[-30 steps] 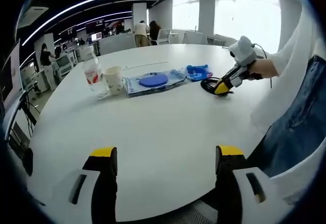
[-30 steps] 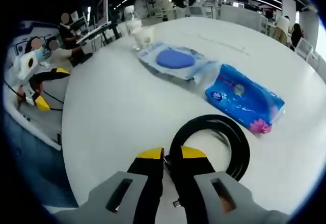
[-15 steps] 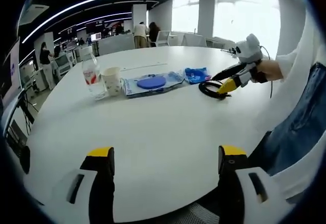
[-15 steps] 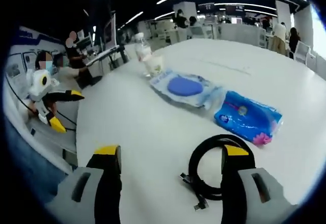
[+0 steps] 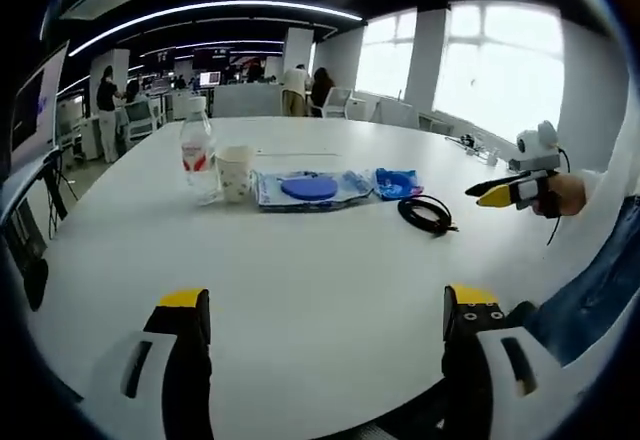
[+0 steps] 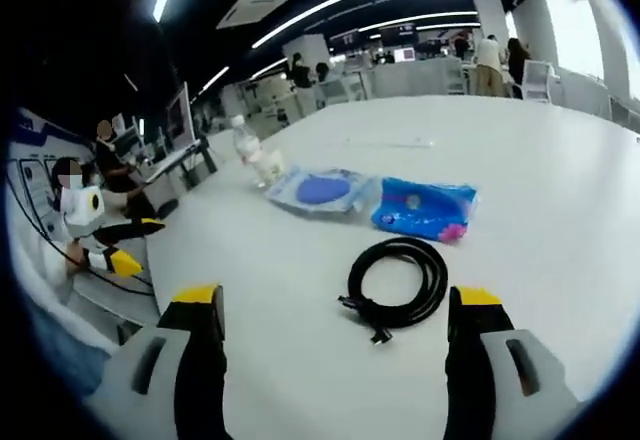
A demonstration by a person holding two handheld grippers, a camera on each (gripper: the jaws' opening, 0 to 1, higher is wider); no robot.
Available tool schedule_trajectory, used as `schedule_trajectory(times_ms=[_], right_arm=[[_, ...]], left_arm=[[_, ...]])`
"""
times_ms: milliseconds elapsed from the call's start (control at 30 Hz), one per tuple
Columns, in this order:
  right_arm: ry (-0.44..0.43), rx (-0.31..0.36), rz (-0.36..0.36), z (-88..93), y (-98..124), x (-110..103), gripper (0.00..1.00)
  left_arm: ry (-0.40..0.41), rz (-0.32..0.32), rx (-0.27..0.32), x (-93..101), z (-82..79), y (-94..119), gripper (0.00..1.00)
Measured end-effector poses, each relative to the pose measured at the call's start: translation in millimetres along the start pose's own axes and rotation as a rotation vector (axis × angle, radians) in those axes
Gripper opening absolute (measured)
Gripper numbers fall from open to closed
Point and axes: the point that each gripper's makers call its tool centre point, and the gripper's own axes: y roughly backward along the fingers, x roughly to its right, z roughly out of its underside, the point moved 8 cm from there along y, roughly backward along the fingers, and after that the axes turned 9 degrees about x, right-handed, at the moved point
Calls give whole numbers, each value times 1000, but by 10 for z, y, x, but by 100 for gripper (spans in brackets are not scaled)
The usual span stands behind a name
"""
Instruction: Arrange the tabletop items into an orderly group along one side of the table until the central work area is clear of visible clutter.
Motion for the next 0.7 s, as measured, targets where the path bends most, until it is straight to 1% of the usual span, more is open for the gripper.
schedule_trajectory(times_ms=[33, 67, 100, 133, 167, 233, 267, 300, 367, 400, 467, 500, 567, 667, 700], right_arm=[[0, 0, 6, 7, 24, 10, 92], [2, 1, 19, 14, 59, 26, 91], [3, 1, 25, 15, 71, 32, 90], [4, 4, 46, 17, 111, 40, 90], [7, 11, 58, 18, 136, 41, 90], [-3, 40, 87, 16, 194, 30, 91], [-18, 45, 96, 27, 216, 17, 93], [-26, 46, 103, 31, 232, -4, 95], [-26, 37, 131, 30, 260, -43, 96], [-24, 40, 143, 24, 271, -60, 96], [-33, 55, 176, 5, 289, -114, 97], [-40, 61, 187, 1, 291, -144, 97], [-47, 70, 205, 5, 287, -225, 96], [-41, 79, 242, 52, 270, -314, 95], [-43, 79, 253, 72, 267, -335, 95]], left_arm=[[8, -4, 12, -11, -15, 7, 100], [20, -11, 40, -21, -38, 13, 100], [22, -13, 46, -25, -43, 16, 100], [19, -27, 45, -43, -42, 17, 100], [13, -41, 31, -57, -34, 24, 100], [12, -51, 41, -61, -45, 25, 100], [12, -58, 63, -70, -70, 34, 100], [13, -70, 69, -90, -78, 40, 100], [50, -85, 70, -123, -78, 46, 100], [61, -92, 59, -142, -62, 42, 100], [97, -97, 7, -151, -13, 41, 100], [101, -92, 16, -155, -18, 29, 100], [74, -92, 30, -144, -24, 39, 100], [30, -114, 16, -156, -24, 61, 95], [21, -123, 15, -162, -27, 70, 95]])
